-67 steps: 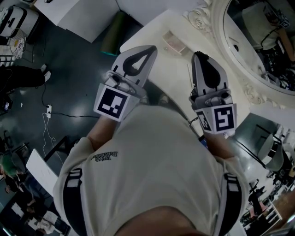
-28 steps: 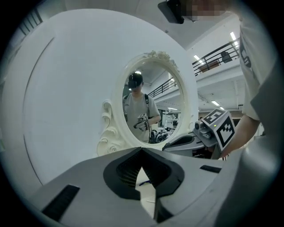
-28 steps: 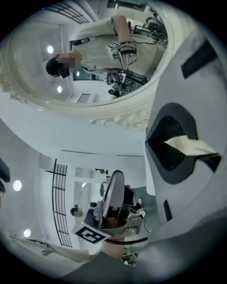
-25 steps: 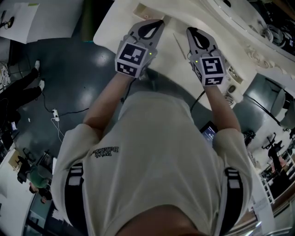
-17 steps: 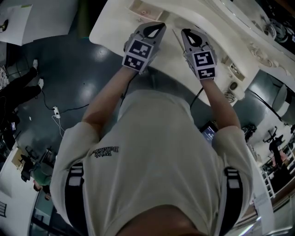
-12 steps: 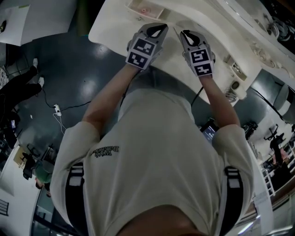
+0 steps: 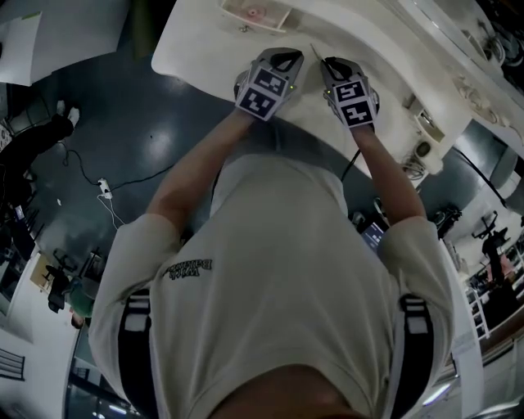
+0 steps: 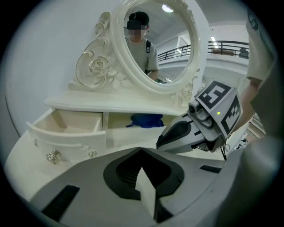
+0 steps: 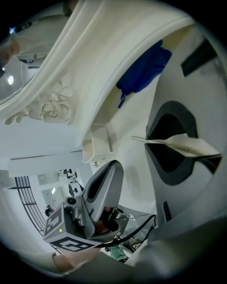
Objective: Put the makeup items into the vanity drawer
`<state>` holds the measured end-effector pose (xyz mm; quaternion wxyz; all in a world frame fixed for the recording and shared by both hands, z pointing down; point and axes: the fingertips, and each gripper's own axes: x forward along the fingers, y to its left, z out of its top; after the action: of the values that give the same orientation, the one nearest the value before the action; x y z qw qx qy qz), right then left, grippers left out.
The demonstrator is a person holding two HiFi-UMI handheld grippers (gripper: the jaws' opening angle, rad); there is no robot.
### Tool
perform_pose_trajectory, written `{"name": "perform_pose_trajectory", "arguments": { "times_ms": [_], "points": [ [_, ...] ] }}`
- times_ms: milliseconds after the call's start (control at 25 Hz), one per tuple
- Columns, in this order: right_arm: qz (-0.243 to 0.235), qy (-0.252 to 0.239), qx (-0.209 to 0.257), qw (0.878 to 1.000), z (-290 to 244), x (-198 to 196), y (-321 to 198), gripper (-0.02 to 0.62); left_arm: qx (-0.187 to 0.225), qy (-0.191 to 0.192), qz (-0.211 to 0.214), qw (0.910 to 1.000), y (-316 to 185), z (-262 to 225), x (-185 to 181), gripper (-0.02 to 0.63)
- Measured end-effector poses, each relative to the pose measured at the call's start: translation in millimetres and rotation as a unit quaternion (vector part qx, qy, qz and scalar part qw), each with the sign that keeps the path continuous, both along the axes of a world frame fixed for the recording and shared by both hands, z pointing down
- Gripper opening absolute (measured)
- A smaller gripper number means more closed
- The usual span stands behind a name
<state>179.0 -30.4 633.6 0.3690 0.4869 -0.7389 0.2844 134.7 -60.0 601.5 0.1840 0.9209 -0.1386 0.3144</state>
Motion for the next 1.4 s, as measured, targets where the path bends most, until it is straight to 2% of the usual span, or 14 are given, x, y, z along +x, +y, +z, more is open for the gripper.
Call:
{"name": "perform_pose_trajectory", "arguments": {
  "times_ms": [120,200,400,720,1400],
  "points": [
    [-0.002,-0.001,-0.013,1.0,10,-1,2,0.031,-0.014,-0.01,0.004,0.9998,6,18,0,0.014],
    [-0.005,-0.003,-0.023,1.0,15,-2,4,0.071,-0.02,-0.012,0.005,0.9997,8,23,1,0.014],
    [-0.012,0.001,-0.04,0.999,23,-2,6,0.071,-0.024,-0.019,0.002,0.9995,5,25,3,0.014],
    [-0.025,0.021,-0.033,0.999,23,-3,6,0.057,-0.029,-0.023,-0.011,0.9992,1,29,-3,0.014],
    [-0.03,0.02,-0.031,0.999,22,-1,4,0.029,-0.032,-0.03,-0.028,0.9986,7,32,-17,0.014]
  ]
}}
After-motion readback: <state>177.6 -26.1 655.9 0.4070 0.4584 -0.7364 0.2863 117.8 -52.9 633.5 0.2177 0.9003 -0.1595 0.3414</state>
